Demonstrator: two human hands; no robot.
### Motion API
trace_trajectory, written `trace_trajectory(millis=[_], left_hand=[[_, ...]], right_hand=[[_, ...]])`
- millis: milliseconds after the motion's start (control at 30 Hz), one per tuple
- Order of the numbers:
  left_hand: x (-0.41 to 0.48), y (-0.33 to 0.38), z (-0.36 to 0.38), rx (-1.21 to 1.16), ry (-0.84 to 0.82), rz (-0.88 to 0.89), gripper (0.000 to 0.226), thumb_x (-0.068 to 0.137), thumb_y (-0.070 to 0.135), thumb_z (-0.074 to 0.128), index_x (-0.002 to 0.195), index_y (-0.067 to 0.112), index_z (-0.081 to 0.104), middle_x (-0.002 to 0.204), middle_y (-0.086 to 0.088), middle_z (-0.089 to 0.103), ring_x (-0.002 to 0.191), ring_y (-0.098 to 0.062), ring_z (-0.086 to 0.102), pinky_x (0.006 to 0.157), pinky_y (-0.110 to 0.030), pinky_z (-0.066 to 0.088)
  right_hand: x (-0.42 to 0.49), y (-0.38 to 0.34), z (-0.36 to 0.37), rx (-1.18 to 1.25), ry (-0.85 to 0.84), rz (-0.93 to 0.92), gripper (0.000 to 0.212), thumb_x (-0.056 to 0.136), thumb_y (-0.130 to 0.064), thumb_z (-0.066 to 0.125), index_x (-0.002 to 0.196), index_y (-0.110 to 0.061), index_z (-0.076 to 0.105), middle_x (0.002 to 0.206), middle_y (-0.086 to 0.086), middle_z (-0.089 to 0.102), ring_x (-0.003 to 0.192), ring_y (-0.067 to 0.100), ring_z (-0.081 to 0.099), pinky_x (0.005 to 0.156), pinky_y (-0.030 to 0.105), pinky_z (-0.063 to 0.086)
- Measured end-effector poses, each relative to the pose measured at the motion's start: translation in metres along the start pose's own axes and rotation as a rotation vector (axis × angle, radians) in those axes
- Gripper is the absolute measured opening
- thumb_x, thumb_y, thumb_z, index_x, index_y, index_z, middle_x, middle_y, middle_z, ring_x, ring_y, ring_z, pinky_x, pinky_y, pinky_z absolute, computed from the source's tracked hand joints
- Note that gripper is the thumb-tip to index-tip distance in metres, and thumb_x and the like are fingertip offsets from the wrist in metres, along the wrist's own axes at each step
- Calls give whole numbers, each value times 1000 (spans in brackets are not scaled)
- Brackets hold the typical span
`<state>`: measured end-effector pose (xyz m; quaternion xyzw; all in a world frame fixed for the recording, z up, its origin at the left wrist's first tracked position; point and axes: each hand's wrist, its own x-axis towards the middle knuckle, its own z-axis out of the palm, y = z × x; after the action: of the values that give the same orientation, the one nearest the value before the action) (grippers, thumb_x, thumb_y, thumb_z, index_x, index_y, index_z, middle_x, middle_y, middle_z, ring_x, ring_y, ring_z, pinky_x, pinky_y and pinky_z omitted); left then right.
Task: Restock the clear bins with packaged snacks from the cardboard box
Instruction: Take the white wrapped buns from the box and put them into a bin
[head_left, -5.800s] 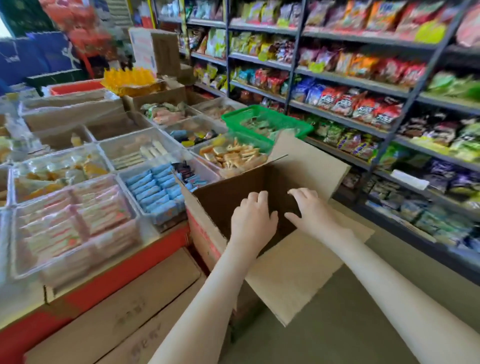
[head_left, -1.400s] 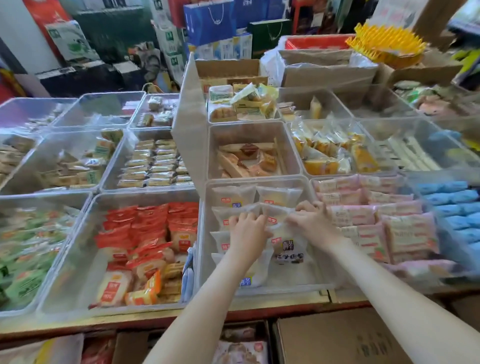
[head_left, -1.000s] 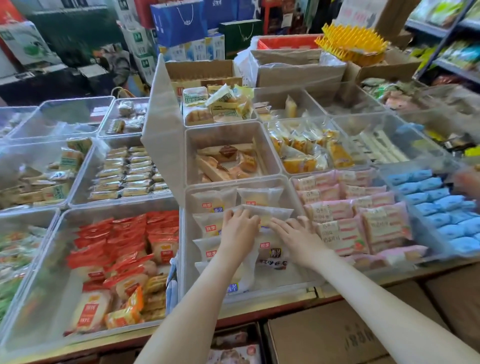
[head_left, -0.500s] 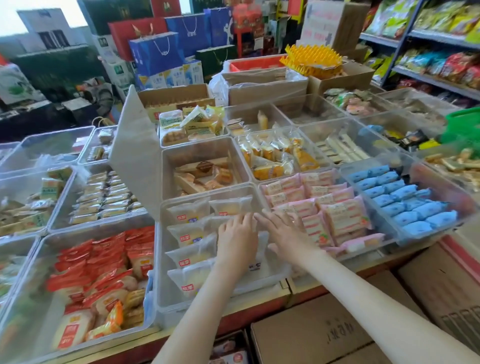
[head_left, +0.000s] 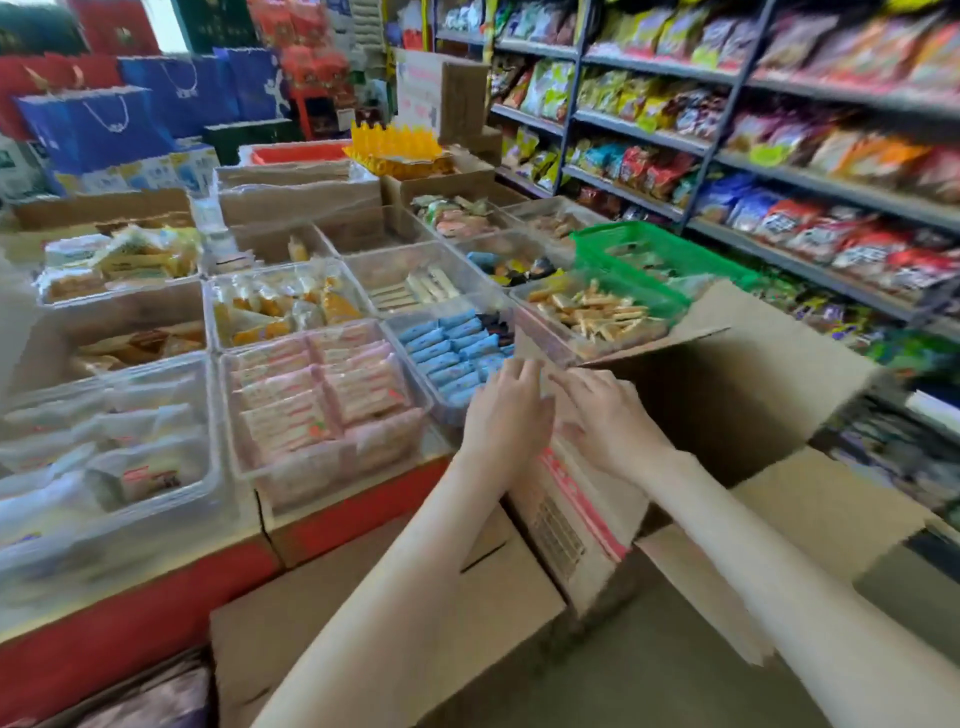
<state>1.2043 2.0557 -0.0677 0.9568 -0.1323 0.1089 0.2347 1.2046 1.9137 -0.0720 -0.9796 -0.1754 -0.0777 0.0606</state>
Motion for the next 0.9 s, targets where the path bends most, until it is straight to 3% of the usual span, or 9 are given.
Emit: trace_trajectory(millis=[100, 200, 267, 367, 500, 633, 800, 900], left_hand=[[9, 73, 35, -17, -23, 45, 44, 94, 27, 49, 135, 11, 43, 131, -12, 50, 117, -32, 51, 93, -41, 42], [18, 129, 73, 45, -40, 52, 41, 96, 25, 47, 134, 12, 43, 131, -10, 50, 116, -30, 52, 90, -39, 44], [26, 160, 102, 92, -74, 40, 38, 94, 20, 47, 131, 11, 44, 127, -11, 51, 113, -30, 52, 86, -38, 45], [45, 186, 155, 156, -199, 16, 42, 92, 16, 49, 133, 7, 40, 129, -13, 48, 115, -30, 50, 88, -37, 43], [79, 182, 226, 226, -398, -30, 58, 90, 23, 56, 140, 7, 32, 138, -15, 41, 123, -32, 44, 97, -40, 38], [113, 155, 297, 188, -606, -190, 60, 93, 22, 53, 146, 10, 26, 146, -15, 34, 132, -32, 36, 107, -43, 32], [119, 105, 351, 143, -949, -406, 65, 95, 17, 50, 150, 10, 16, 154, -17, 19, 140, -35, 23, 113, -49, 22], [110, 68, 375, 134, -1185, -501, 74, 95, 19, 51, 152, 14, 5, 159, -15, 2, 145, -36, 6, 114, -55, 10]], right_hand=[[-40, 70, -15, 5, -7, 103, 59, 91, -25, 58, 145, -21, 34, 145, -1, 40, 133, 20, 34, 108, 37, 28], [-61, 128, -13, 36, -57, 165, 56, 91, -24, 58, 142, -23, 35, 143, -2, 42, 132, 21, 37, 107, 39, 31], [-65, 159, -3, 65, -80, 183, 44, 90, -20, 58, 132, -20, 44, 132, 0, 51, 124, 25, 46, 95, 39, 41], [-65, 198, 22, 36, -157, 259, 32, 88, -13, 51, 120, -16, 50, 120, 1, 56, 113, 27, 51, 81, 35, 40], [-52, 252, 63, -31, -317, 218, 44, 89, -20, 51, 133, -14, 43, 131, 2, 47, 123, 27, 41, 96, 38, 34], [-14, 300, 106, -133, -506, 108, 66, 92, -32, 53, 149, -17, 23, 150, 4, 32, 138, 26, 28, 112, 42, 25], [30, 324, 162, -146, -803, -108, 70, 94, -35, 53, 152, -22, 15, 157, 5, 19, 144, 27, 16, 117, 43, 17], [53, 329, 195, -75, -908, -228, 67, 95, -34, 51, 152, -22, 16, 158, 6, 18, 145, 26, 13, 117, 42, 13]])
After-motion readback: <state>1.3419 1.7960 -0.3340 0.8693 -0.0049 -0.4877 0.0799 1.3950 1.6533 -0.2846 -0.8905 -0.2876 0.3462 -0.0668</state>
